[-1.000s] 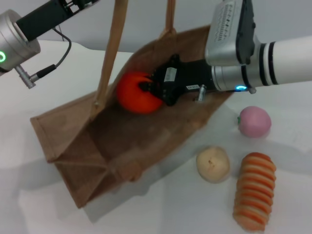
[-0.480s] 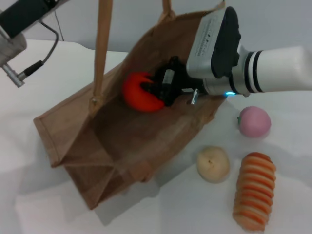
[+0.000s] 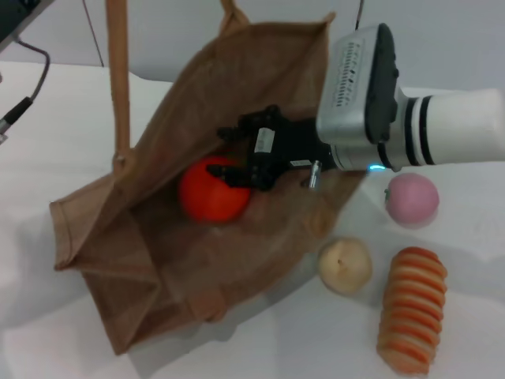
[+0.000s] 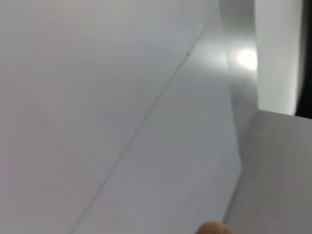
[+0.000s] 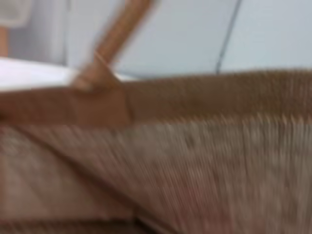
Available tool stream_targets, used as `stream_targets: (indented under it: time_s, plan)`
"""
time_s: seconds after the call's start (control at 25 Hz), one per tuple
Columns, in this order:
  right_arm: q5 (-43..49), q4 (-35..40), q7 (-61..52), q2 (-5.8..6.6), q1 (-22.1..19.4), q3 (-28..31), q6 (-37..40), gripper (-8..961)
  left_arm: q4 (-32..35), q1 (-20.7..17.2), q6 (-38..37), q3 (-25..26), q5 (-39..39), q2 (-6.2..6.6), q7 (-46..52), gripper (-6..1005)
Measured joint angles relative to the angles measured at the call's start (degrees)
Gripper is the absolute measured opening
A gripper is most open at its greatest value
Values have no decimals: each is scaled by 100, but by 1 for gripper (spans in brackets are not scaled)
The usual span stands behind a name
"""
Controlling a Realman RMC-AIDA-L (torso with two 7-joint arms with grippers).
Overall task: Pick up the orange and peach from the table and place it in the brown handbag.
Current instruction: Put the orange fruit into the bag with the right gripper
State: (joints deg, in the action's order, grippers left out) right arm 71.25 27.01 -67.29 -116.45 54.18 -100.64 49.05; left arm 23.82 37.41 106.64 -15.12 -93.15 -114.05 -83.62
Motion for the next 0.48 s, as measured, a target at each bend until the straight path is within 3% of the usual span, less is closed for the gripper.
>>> stream_targets:
  time_s: [0.12, 0.36, 0.48]
  plan:
    - [-306, 3, 312, 30, -141, 24, 419, 482, 0, -99, -302, 98, -10, -32, -63, 123]
    - [-714, 6, 825, 78, -523, 237, 1071, 620, -4, -219, -805, 245, -9, -81, -238, 123]
    - [-718, 6, 951, 102, -753, 648, 1324, 617, -6, -254, -1100, 256, 1, -92, -309, 123]
